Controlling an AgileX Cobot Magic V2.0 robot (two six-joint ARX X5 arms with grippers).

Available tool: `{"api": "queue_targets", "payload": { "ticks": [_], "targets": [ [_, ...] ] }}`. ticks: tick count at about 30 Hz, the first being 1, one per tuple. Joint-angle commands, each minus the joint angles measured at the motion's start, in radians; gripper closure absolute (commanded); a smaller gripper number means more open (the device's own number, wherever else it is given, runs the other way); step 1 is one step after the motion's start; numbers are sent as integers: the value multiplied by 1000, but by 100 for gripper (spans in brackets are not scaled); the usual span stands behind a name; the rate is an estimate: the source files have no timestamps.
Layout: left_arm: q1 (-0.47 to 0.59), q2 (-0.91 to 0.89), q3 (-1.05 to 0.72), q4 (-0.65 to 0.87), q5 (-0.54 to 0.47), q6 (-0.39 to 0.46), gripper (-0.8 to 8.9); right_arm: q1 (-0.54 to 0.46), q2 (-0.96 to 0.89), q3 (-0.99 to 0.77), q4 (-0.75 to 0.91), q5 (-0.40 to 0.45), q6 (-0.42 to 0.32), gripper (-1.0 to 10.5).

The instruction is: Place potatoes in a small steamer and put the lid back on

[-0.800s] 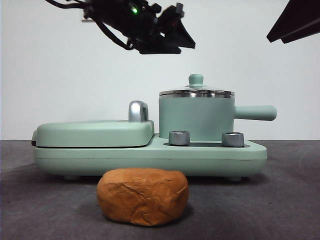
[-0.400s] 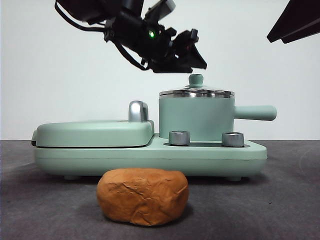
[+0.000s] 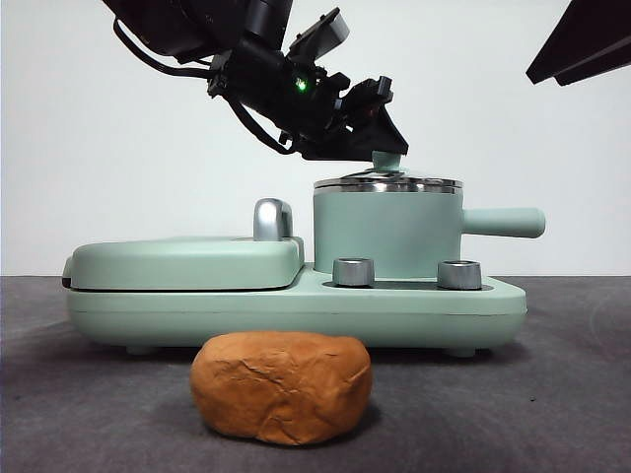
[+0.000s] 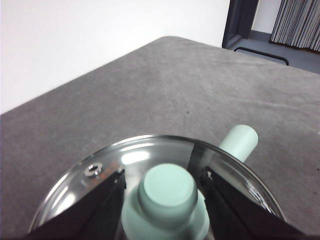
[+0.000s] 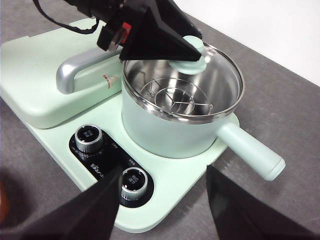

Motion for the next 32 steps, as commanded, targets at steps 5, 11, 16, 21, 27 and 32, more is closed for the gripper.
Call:
{"api": "queue_targets", "payload": {
  "ticks": [5, 11, 16, 21, 27, 32],
  "targets": [
    [-10, 31, 27, -18, -2, 8, 568, 5, 5, 21, 10, 3, 18, 682],
    [-10, 31, 27, -17, -2, 8, 752, 5, 5, 21, 10, 3, 18, 682],
    [-10, 31, 27, -16, -3, 29, 808, 5, 5, 21, 10, 4, 18, 682],
    [-10, 31, 27, -8, -28, 57, 808, 5, 5, 21, 10, 4, 18, 682],
    [-10, 14, 27, -10, -27, 51, 808, 5, 5, 21, 10, 4, 18, 682],
    [-10, -31, 27, -21, -27, 51, 808, 5, 5, 21, 10, 3, 27, 682]
  ]
}}
